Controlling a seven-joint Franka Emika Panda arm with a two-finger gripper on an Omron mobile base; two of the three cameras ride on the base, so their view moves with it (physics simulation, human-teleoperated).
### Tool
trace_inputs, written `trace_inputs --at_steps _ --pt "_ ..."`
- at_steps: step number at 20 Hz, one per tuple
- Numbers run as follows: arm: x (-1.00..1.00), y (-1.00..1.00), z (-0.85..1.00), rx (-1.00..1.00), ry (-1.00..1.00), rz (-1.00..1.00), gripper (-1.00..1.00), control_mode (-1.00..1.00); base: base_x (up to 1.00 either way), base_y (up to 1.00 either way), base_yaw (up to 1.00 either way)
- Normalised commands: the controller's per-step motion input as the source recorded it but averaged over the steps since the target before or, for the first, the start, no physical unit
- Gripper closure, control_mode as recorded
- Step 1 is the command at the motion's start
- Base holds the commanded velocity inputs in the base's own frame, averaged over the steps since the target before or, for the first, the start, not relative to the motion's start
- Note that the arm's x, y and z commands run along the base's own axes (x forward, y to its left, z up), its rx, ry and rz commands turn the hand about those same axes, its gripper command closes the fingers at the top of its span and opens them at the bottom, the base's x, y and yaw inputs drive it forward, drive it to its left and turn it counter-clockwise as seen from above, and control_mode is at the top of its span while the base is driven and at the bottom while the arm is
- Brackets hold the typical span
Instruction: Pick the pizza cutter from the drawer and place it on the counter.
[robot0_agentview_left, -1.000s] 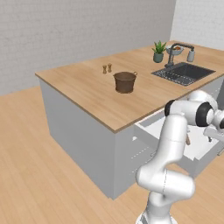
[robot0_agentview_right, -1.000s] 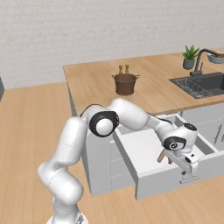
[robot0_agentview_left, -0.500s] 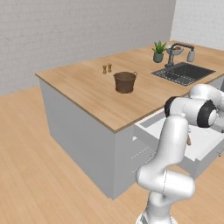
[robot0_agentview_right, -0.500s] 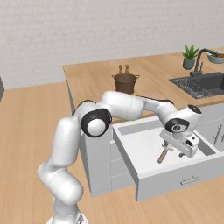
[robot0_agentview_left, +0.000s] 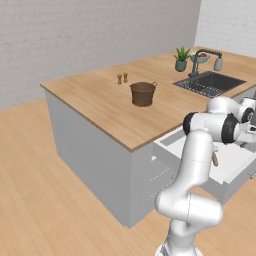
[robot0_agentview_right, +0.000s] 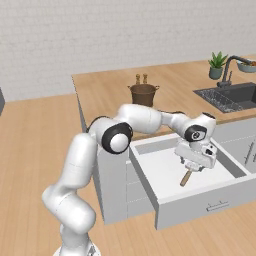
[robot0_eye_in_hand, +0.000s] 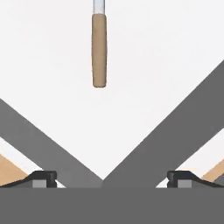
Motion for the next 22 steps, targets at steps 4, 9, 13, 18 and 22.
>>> trace_inputs --at_steps 4,9,13,18,22 --pt "0.0 0.16 -0.53 -0.02 0.0 0.17 -1.0 -1.0 0.0 0.0 0.0" --pt "0.09 0.05 -0.52 0.0 -0.05 0.12 -1.0 -1.0 0.0 0.0 0.0" --pt "0.13 0.04 -0.52 0.0 -0.03 0.12 -1.0 -1.0 0.0 0.0 0.0" --pt "0.17 0.02 -0.25 0.0 -0.1 0.05 -1.0 -1.0 0.0 0.0 0.0" --pt "0.16 0.22 -0.31 0.0 -0.06 0.0 -1.0 -1.0 0.0 0.0 0.0"
